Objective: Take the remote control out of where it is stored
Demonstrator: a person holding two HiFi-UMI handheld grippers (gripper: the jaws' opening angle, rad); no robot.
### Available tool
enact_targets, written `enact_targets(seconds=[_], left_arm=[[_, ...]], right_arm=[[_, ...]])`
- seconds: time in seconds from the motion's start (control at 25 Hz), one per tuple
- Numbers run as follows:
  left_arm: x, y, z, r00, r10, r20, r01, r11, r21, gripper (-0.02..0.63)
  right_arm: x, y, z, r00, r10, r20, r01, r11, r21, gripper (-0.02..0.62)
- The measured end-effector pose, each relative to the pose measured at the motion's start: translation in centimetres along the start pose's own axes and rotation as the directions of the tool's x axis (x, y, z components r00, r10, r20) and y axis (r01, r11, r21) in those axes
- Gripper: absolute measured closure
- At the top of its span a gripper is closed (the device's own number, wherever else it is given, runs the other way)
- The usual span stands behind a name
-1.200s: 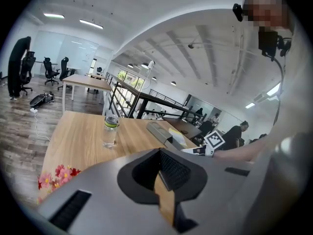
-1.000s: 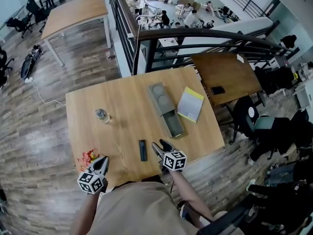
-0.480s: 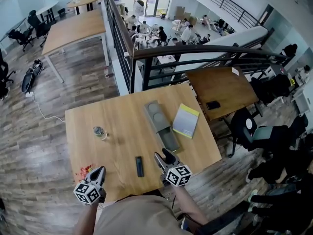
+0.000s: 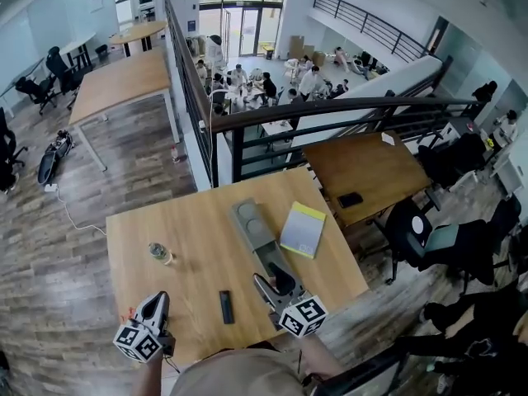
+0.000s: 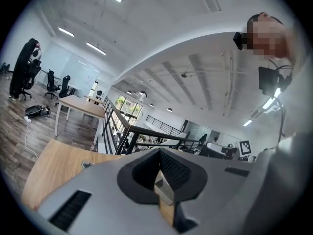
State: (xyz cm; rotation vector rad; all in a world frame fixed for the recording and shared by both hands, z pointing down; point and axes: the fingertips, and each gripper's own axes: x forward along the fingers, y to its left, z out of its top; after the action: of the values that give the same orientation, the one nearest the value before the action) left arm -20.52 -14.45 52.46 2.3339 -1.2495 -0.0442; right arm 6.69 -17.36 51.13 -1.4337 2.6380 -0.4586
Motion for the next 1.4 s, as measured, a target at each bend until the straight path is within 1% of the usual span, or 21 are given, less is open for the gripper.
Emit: enact_targets(seconds=[0.12, 0.32, 0.6, 0.72, 0.88, 1.08, 1.16, 1.24, 1.4], left_arm=[[0.5, -1.8, 1.7, 0.999, 0.003, 0.038, -0.003, 1.000, 0.013, 0.606], [0.8, -4.6, 3.0, 0.996, -0.004, 0.090, 0.002, 1.000, 0.023, 0.606], [1.8, -6.5, 3.6, 0.992, -0.028, 0.121, 0.026, 0.999, 0.024, 0.606], [1.8, -6.8, 3.3, 0.993, -0.044, 0.110, 0.042, 0.999, 0.022, 0.606], [1.0, -6.2, 2.2, 0.993, -0.070, 0.090, 0.069, 0.997, 0.019, 0.606], [-1.4, -5.4, 1.7, 0.992, -0.116, 0.049, 0.116, 0.993, 0.005, 0.606], [-2.9, -5.1, 1.5, 0.991, -0.133, 0.023, 0.133, 0.991, 0.009, 0.606], [-4.5, -4.4, 1.6, 0.989, -0.147, 0.005, 0.146, 0.989, 0.030, 0.606], [-7.4, -2.7, 2.2, 0.987, -0.163, -0.002, 0.163, 0.986, 0.037, 0.606]], right_arm=[[-0.7, 0.1, 2.7, 0.999, 0.028, 0.032, -0.027, 0.999, -0.044, 0.374], [-2.2, 0.8, 6.0, 0.994, 0.078, 0.072, -0.070, 0.991, -0.112, 0.375], [-3.9, 2.4, 7.6, 0.989, 0.124, 0.078, -0.108, 0.977, -0.183, 0.376], [-4.7, 3.1, 7.3, 0.991, 0.114, 0.066, -0.098, 0.974, -0.202, 0.375], [-5.4, 3.6, 5.4, 0.996, 0.075, 0.042, -0.066, 0.981, -0.182, 0.375], [-5.3, 5.1, 4.7, 0.999, 0.020, 0.044, -0.013, 0.988, -0.153, 0.374], [-5.1, 6.1, 4.4, 0.999, 0.001, 0.050, 0.005, 0.992, -0.122, 0.376], [-4.8, 7.4, 4.2, 0.998, -0.014, 0.059, 0.019, 0.995, -0.101, 0.376], [-4.3, 10.8, 3.7, 0.997, -0.034, 0.067, 0.041, 0.993, -0.108, 0.376]])
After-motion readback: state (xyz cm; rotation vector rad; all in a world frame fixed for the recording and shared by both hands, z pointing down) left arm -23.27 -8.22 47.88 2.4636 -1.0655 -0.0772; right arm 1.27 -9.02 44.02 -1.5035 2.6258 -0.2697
